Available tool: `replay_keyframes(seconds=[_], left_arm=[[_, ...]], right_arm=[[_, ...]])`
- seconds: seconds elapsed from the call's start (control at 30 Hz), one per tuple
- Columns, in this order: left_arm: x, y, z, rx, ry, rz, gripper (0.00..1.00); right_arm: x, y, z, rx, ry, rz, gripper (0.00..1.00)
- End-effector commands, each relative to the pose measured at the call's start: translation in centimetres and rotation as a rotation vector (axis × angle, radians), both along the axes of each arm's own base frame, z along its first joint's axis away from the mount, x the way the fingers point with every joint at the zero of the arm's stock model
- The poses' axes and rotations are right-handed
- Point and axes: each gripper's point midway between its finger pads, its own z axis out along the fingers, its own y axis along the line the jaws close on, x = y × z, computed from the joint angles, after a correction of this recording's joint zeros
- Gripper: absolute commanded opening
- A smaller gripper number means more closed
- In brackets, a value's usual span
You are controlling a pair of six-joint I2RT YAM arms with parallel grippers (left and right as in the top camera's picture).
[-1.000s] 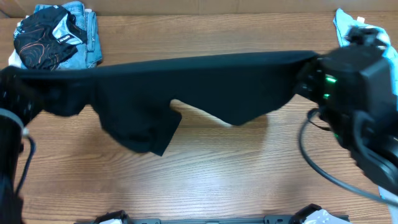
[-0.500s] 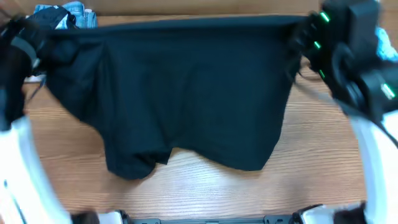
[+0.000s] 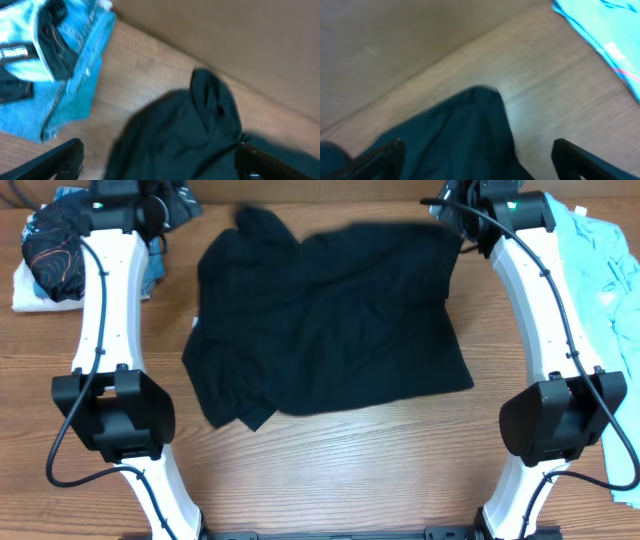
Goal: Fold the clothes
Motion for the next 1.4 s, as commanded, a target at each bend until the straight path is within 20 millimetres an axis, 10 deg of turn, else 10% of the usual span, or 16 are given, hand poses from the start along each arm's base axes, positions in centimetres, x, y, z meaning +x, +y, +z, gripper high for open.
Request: replay_keyframes(seconds=[0.0,0.47,0.77,1.07,1.37], left_arm=[[-1.5,-1.2,3.6,0.059,-0.039,-0.049,1.0],[-16.3,-5.2,13.9,-0.028,-0.022,-0.239,0.91],[-24.6,-4.1,15.6,-0.033,0.054,-0.125,1.0],[-28.6,-7.8,10.5,-0.083,0.309,-0.249,0.99],[-30.2,-10.1,-1.7,-0.081,0.625,-0.198,1.0]], right_arm=[[-1.6,-0.7,4.6,-0.055,-0.055,0.027,1.0],[-12.6,0.7,10.0,0.08,0.047,0.121,1.0],[-18.0,-0.1,10.3,0.131,0.135,0.02,1.0],[-18.6,-1.3,9.4,0.076,0.176,-0.023,1.0],[-17.4,-5.4,8.5,0.06,0.156,-0.149,1.0]])
